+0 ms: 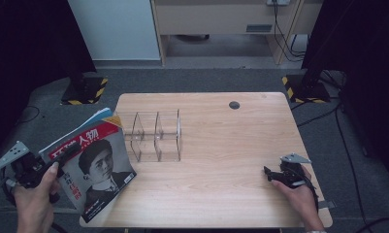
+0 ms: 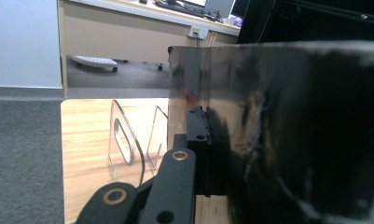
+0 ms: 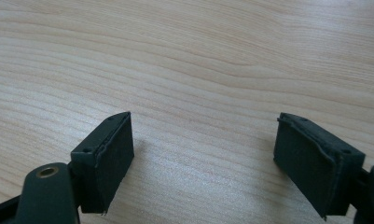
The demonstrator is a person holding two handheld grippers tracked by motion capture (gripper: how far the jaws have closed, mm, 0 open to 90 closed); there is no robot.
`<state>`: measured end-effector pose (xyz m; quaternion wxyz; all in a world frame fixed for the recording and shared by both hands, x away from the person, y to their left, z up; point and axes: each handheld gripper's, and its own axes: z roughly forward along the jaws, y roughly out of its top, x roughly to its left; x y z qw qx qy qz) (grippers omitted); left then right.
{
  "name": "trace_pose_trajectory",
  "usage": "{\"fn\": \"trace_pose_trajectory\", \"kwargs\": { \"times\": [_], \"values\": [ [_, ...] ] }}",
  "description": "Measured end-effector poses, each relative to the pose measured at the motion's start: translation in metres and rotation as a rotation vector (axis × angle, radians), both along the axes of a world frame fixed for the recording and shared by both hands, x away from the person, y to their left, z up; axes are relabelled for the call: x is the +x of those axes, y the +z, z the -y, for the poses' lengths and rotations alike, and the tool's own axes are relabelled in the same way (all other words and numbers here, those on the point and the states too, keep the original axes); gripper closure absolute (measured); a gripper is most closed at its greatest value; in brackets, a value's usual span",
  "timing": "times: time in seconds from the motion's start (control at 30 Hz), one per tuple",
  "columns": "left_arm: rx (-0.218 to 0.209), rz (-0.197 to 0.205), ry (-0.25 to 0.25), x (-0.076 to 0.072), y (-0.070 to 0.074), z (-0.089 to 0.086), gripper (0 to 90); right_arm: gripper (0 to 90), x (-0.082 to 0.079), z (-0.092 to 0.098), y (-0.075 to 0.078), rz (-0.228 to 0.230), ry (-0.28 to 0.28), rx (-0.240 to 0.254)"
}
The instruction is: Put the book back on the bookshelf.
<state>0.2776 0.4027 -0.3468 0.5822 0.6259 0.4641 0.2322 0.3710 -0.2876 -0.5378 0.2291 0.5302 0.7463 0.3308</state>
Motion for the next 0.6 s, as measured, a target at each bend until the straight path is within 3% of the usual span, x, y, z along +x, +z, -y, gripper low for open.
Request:
{"fn": "trace_pose_trajectory", "kwargs": {
  "times": [0.6],
  "values": [
    [0.016, -0.003, 0.033, 0.018, 0.006, -0.001, 86.2, 20.1, 0.000, 0.000, 0.000, -0.001, -0.001, 0.001]
  ]
}}
